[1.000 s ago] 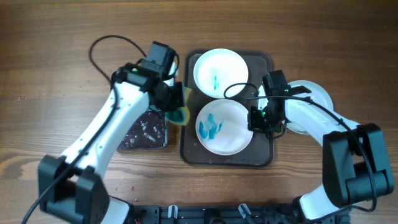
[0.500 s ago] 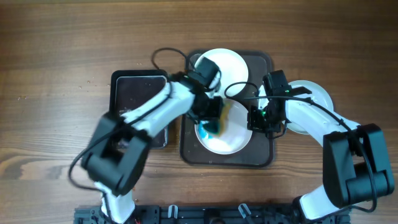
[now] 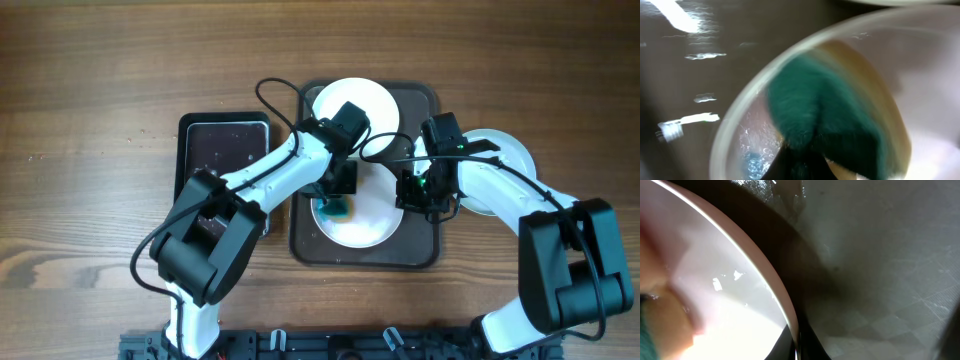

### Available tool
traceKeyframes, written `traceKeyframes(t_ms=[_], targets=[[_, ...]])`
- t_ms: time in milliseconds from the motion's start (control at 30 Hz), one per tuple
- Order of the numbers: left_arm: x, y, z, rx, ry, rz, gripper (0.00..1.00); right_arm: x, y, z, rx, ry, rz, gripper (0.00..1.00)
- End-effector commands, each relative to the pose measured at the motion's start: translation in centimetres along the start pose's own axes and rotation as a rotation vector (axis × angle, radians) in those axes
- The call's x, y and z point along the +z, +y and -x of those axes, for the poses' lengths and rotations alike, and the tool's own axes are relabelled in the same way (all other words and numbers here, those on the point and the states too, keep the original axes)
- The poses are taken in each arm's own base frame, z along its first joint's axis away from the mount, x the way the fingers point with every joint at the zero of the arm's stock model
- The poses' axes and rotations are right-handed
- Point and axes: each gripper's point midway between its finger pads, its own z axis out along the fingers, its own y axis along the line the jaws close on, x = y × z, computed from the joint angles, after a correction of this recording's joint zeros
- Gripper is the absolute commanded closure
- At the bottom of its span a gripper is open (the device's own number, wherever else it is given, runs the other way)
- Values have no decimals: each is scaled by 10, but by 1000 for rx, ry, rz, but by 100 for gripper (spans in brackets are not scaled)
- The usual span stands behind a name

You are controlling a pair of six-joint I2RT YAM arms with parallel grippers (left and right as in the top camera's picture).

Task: Clean dirty plates on tray and stack at the side
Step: 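Scrub the held plate with the sponge in the left gripper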

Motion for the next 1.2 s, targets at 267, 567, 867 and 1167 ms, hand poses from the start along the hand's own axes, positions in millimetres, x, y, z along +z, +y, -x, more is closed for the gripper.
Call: traceKeyframes(t_ms=[267,567,867,1167], targets=[[19,63,-8,-95,12,265,96,13,-23,-12,45,36,-93,96],[13,-69,-21,24,144,-380,96,13,-23,-12,45,36,-93,95],[11,-104,-35,115,127,-436,96,13,-23,-12,46,39,-94,96],[24,-52,-51,88,172,-180,96,13,-23,-12,46,39,-94,96]])
